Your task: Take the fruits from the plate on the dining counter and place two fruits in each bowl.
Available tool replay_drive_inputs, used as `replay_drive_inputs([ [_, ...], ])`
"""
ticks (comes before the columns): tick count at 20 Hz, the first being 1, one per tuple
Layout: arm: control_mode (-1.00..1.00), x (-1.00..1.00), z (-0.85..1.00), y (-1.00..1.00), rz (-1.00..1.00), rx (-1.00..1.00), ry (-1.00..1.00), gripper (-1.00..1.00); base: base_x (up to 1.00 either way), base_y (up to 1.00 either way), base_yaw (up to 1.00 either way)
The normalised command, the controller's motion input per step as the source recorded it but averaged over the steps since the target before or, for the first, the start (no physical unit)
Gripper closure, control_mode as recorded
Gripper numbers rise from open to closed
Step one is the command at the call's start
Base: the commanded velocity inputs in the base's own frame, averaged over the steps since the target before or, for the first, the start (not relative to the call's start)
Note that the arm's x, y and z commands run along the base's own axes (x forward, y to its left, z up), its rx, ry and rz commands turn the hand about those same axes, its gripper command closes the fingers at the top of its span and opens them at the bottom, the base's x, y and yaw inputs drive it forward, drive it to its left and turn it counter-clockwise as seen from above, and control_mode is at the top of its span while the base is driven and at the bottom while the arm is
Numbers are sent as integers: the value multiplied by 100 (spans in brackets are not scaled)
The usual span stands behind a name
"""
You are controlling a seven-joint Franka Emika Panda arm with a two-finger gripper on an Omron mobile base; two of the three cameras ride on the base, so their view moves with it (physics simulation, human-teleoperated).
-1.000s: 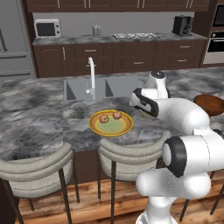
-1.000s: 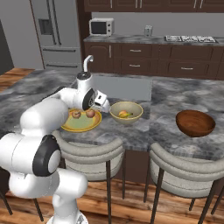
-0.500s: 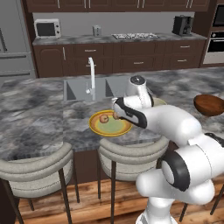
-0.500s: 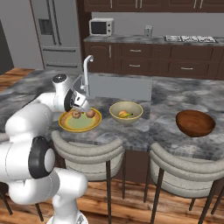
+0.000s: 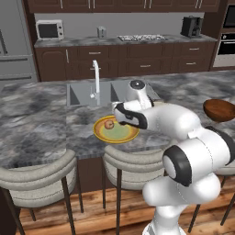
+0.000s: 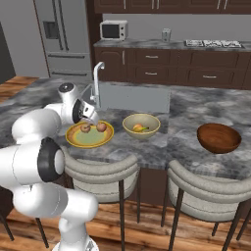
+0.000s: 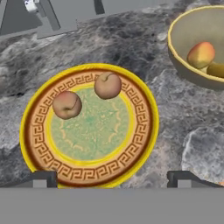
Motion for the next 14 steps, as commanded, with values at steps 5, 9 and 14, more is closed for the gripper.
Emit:
replay_drive_inputs([
  [5,-100,26,-26,7,2,0,0,-100,0,0,0],
  [9,-100,17,-24,26,2,0,6,-100,0,0,0],
  [14,-100,7,-14,19,0,0,4,-100,0,0,0],
])
